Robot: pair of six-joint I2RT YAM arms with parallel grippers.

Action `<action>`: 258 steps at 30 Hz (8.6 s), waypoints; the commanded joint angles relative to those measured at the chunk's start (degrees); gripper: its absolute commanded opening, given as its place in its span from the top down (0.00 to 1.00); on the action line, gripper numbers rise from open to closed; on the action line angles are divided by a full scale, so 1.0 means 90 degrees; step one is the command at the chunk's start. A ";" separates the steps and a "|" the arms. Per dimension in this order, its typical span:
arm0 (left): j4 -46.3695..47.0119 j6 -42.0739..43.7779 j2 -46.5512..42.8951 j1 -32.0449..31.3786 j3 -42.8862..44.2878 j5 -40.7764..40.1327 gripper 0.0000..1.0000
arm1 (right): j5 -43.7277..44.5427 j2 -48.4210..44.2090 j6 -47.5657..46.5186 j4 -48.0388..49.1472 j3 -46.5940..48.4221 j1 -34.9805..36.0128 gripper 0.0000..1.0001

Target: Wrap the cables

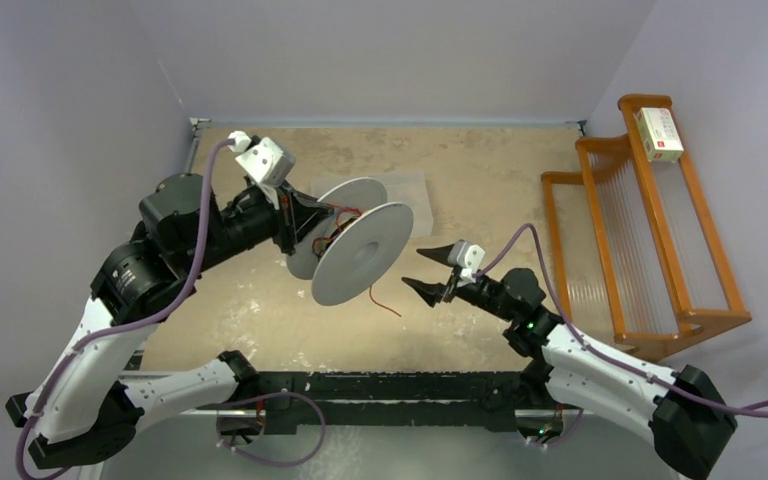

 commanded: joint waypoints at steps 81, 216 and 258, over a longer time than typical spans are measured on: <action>0.1946 -0.2016 -0.0631 -0.0018 -0.0292 -0.3394 1.00 | -0.1539 0.2902 0.0904 0.4563 -0.0059 0.0481 1.00; 0.2111 0.0206 -0.0657 -0.0154 -0.0801 0.1224 1.00 | -0.1744 0.0368 0.0299 0.0054 0.0483 0.0752 0.79; 0.3656 -0.1838 -0.2329 -0.0154 -0.2087 0.2221 1.00 | -0.2286 -0.1899 -0.2128 -0.0999 0.1533 0.0749 0.49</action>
